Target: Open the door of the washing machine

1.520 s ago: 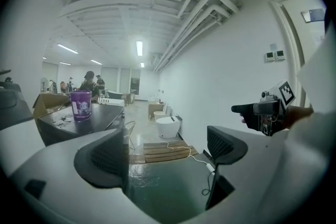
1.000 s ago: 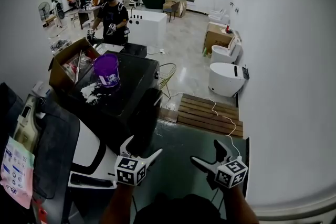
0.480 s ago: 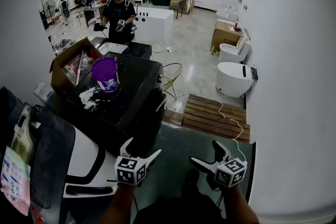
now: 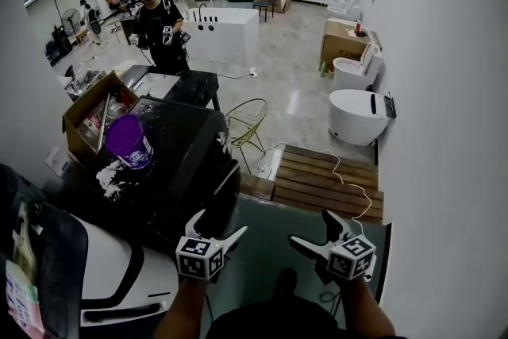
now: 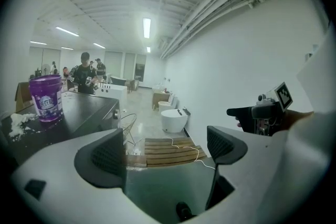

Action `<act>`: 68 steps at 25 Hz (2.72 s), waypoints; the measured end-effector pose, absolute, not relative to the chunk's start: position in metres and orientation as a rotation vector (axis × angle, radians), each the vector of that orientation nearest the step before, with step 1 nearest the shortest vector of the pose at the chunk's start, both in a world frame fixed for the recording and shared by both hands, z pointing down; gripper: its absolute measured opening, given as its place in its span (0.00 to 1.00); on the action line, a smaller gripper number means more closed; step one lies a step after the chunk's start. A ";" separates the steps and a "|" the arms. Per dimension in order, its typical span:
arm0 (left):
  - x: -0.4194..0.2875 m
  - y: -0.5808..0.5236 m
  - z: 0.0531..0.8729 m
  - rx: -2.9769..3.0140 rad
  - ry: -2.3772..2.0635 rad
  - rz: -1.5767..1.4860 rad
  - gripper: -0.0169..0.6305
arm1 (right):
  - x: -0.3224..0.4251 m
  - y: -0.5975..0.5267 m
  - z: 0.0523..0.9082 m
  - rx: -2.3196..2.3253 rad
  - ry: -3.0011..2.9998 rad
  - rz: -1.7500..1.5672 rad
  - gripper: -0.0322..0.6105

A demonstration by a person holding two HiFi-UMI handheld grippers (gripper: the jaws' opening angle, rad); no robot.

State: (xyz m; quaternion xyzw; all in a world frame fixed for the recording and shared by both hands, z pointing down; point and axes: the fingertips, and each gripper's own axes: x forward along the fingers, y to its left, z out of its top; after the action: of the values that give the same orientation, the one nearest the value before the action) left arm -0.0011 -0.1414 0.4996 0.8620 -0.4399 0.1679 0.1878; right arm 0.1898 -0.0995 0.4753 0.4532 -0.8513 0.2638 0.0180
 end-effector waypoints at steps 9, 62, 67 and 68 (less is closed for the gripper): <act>0.069 -0.192 0.497 2.412 -1.237 0.534 0.83 | 0.256 -0.162 0.488 1.327 -2.667 0.830 0.95; -0.034 -0.320 0.571 1.628 -1.858 0.179 0.82 | 0.063 -0.424 0.546 -0.010 -2.577 0.762 0.95; -0.050 -0.303 0.584 1.597 -1.865 0.166 0.82 | 0.041 -0.406 0.551 -0.057 -2.548 0.710 0.93; -0.050 -0.301 0.586 1.589 -1.866 0.152 0.82 | 0.039 -0.407 0.552 -0.063 -2.545 0.700 0.92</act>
State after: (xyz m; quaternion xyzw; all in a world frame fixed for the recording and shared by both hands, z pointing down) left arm -0.0500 -0.3015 0.5855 0.6093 -0.7157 0.0581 0.3363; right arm 0.0388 -0.4072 0.5519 -0.0229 -0.9338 0.2567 0.2480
